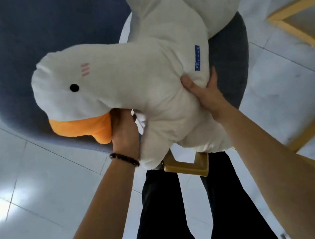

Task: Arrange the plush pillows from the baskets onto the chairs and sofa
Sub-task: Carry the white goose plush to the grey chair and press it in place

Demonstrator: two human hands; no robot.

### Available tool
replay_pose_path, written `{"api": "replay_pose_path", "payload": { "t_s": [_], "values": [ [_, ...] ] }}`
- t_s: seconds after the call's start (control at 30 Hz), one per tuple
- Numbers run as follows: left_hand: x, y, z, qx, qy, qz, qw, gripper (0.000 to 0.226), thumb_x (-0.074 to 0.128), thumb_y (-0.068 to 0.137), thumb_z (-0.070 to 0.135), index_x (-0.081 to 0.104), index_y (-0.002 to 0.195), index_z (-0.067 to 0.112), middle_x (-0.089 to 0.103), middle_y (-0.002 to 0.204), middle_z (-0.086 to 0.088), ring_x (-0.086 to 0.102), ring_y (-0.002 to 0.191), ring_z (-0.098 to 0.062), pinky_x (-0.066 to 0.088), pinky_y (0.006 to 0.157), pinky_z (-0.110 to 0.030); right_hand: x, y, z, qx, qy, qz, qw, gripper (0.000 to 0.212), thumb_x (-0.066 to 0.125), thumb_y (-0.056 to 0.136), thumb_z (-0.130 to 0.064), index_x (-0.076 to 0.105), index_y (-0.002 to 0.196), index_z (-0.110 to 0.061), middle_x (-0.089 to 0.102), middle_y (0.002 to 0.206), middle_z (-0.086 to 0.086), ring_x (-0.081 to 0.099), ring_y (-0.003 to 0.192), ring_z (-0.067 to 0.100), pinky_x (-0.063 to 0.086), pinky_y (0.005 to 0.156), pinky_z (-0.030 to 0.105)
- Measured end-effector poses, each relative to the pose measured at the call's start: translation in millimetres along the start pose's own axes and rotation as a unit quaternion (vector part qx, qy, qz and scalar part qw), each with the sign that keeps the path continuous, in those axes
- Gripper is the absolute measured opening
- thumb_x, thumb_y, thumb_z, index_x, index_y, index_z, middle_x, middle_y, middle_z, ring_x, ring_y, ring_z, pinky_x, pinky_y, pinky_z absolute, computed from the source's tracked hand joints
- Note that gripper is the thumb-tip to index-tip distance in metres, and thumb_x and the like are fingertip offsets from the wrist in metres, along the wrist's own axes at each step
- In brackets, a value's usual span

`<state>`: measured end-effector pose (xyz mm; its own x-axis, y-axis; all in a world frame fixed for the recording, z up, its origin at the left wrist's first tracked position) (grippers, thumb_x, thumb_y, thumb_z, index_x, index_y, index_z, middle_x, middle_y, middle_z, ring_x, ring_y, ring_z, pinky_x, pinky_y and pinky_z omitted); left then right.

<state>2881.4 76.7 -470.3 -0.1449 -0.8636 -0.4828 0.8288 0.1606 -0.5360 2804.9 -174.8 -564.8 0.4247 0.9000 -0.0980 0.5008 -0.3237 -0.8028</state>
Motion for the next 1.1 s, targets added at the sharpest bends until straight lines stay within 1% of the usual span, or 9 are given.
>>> {"api": "replay_pose_path", "payload": {
  "t_s": [0.13,0.27,0.43,0.6,0.7,0.83,0.93,1.03,1.1],
  "values": [
    [5.8,-37.6,1.7,0.036,-0.121,-0.14,0.982,0.055,0.06,0.088,0.0,0.05,0.138,0.018,0.06,0.136,-0.011,0.057,0.127,-0.025,0.047,0.105,-0.032,8.7,-2.5,-9.9,-0.034,-0.004,0.004,0.999,0.105,0.087,0.07,-0.05,0.028,0.154,-0.032,0.051,0.135,-0.018,0.055,0.118,0.002,0.044,0.097,0.017],
    [-7.8,-23.3,24.5,0.02,-0.19,-0.105,0.976,0.05,0.065,0.094,0.019,0.048,0.141,0.012,0.063,0.137,-0.008,0.058,0.131,-0.024,0.043,0.115,-0.049,6.5,-15.3,-18.3,-0.068,0.004,0.0,0.998,0.08,0.09,0.074,-0.037,0.045,0.14,-0.035,0.058,0.123,-0.024,0.056,0.107,-0.011,0.05,0.081,0.007],
    [-30.2,-12.1,47.8,0.095,-0.116,-0.02,0.988,0.029,0.058,0.102,0.015,0.056,0.128,0.003,0.071,0.113,0.018,0.064,0.116,-0.003,0.05,0.104,-0.03,36.2,-6.8,-14.4,-0.084,-0.032,0.002,0.996,0.098,0.089,0.057,-0.071,0.05,0.141,-0.04,0.062,0.135,-0.011,0.061,0.123,0.011,0.055,0.101,0.034],
    [-33.9,-7.9,33.7,0.094,-0.113,-0.038,0.988,0.034,0.051,0.105,0.022,0.053,0.135,0.006,0.063,0.133,-0.015,0.061,0.125,-0.023,0.051,0.102,-0.044,53.7,33.5,2.6,-0.064,-0.067,0.012,0.996,0.127,0.081,0.041,-0.089,0.039,0.151,-0.041,0.056,0.143,-0.002,0.055,0.131,0.02,0.047,0.112,0.041],
    [-49.7,-22.2,27.9,0.086,0.016,0.036,0.996,0.02,0.061,0.098,0.033,0.066,0.102,0.014,0.073,0.104,-0.006,0.066,0.091,-0.007,0.051,0.081,-0.021,43.5,32.4,8.8,-0.064,-0.059,0.017,0.996,0.125,0.082,0.046,-0.086,0.034,0.153,-0.044,0.052,0.148,-0.01,0.049,0.138,0.02,0.043,0.115,0.045],
    [-31.4,-72.6,97.5,0.333,0.206,0.067,0.918,0.022,0.066,0.094,0.027,0.065,0.08,0.009,0.064,0.081,0.001,0.058,0.075,-0.014,0.04,0.072,-0.012,41.2,17.1,7.7,-0.076,-0.056,0.001,0.996,0.116,0.078,0.059,-0.084,0.026,0.155,-0.045,0.048,0.151,-0.011,0.047,0.139,0.018,0.041,0.116,0.048],
    [33.9,-74.3,132.4,0.474,0.301,-0.049,0.826,0.027,0.061,0.097,0.027,0.072,0.111,0.006,0.069,0.118,-0.013,0.064,0.113,-0.032,0.05,0.096,-0.04,46.1,5.2,10.5,-0.088,-0.093,-0.031,0.991,0.111,0.06,0.07,-0.091,0.003,0.157,-0.051,0.035,0.161,-0.003,0.041,0.144,0.02,0.038,0.118,0.051],
    [68.6,-9.8,127.8,0.475,0.527,-0.029,0.704,0.05,0.042,0.104,0.041,0.05,0.148,0.019,0.033,0.161,-0.024,0.026,0.151,-0.041,0.007,0.119,-0.067,45.0,0.7,19.3,-0.093,-0.158,-0.062,0.981,0.099,0.041,0.083,-0.088,-0.012,0.157,-0.049,0.019,0.168,0.001,0.03,0.151,0.023,0.028,0.123,0.052],
    [57.2,34.6,117.2,0.423,0.577,-0.015,0.698,0.053,0.033,0.106,0.045,0.039,0.155,0.024,0.018,0.166,-0.025,0.014,0.155,-0.042,-0.005,0.119,-0.064,39.7,-0.9,27.8,-0.086,-0.214,-0.068,0.971,0.09,0.033,0.09,-0.082,-0.015,0.157,-0.046,0.002,0.172,0.002,0.012,0.157,0.026,0.017,0.126,0.052]
  ]
}}
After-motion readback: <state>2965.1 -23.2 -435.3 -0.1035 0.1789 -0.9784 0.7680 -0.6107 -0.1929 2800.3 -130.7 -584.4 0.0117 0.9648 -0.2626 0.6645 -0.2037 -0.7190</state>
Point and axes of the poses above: each hand's wrist, its own y-axis towards the middle knuckle, its own x-axis out of the palm, z = x × y, the point moved 10 cm from there along y, towards the middle knuckle
